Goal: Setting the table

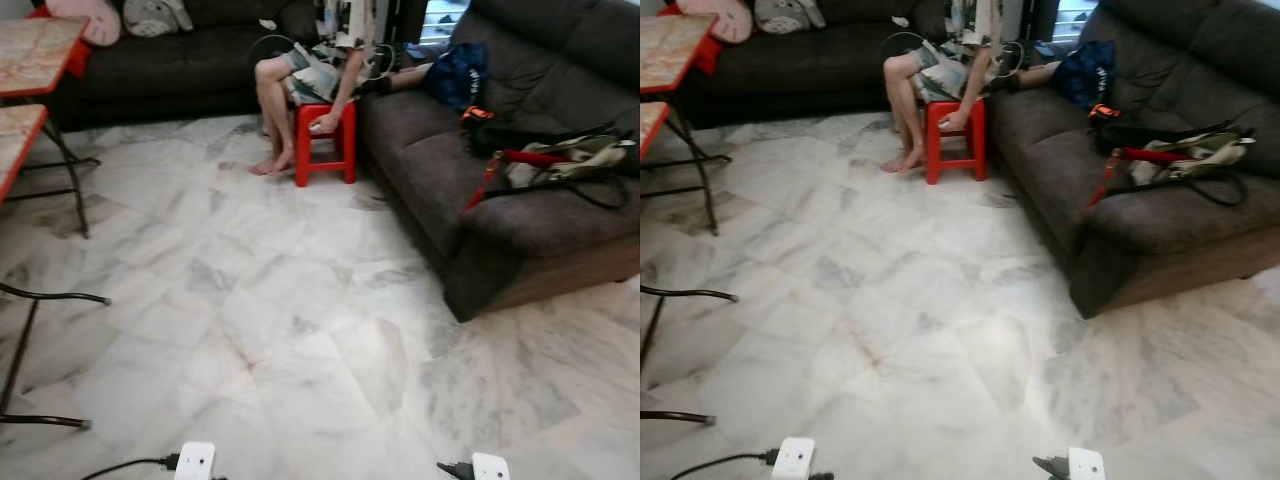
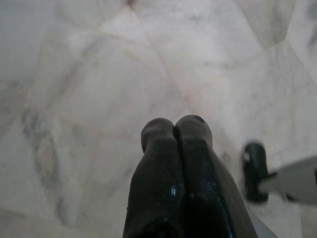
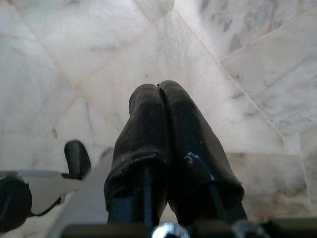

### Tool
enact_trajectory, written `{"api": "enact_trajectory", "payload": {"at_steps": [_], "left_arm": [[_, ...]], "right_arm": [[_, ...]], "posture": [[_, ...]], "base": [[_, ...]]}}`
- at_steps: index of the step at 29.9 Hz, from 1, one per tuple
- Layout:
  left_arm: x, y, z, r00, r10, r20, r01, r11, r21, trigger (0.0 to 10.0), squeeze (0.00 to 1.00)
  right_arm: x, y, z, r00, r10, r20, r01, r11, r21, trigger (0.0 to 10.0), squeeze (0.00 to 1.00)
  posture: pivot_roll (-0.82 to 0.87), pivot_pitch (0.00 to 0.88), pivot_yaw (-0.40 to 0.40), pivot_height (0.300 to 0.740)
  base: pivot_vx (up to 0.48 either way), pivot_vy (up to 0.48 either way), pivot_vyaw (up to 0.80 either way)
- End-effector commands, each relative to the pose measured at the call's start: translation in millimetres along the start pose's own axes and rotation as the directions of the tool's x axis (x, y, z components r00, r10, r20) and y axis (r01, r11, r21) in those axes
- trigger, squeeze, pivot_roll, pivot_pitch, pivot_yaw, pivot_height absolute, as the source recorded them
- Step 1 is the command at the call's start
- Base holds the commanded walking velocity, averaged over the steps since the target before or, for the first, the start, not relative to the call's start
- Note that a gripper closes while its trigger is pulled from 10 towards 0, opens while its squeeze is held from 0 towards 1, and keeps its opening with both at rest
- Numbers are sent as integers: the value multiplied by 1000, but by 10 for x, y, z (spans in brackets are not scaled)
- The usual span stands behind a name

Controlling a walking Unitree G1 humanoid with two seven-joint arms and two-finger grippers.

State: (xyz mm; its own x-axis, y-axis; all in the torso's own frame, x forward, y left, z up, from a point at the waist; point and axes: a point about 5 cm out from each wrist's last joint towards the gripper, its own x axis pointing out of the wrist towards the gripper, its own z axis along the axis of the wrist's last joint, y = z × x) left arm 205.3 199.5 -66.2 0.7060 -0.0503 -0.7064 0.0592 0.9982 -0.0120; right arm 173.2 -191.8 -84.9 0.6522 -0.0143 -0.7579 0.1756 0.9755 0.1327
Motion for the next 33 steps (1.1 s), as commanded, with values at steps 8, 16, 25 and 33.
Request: {"api": "enact_trajectory", "payload": {"at_steps": [8,16,25,33], "left_arm": [[-6,-64,-74,999,-19,-30,19,1000,1,10000,0],[-7,-67,-79,999,-20,-31,20,1000,1,10000,0],[-9,-61,-84,999,-20,-32,20,1000,1,10000,0],[-10,-60,-82,999,-20,-31,20,1000,3,10000,0]], "right_arm": [[-26,-86,-38,1000,-25,-9,25,1000,-3,10000,0],[-27,-91,-35,1000,-24,-7,24,1000,-2,10000,0],[-26,-83,-34,1000,-22,-6,22,1000,-3,10000,0],[-27,-81,-38,1000,-22,-7,22,1000,-5,10000,0]], "posture": [[-29,113,-14,740],[-31,116,-15,740],[-30,117,-13,740],[-30,116,-12,740]], "base": [[335,0,0],[336,0,0],[337,0,0],[335,0,0]]}}
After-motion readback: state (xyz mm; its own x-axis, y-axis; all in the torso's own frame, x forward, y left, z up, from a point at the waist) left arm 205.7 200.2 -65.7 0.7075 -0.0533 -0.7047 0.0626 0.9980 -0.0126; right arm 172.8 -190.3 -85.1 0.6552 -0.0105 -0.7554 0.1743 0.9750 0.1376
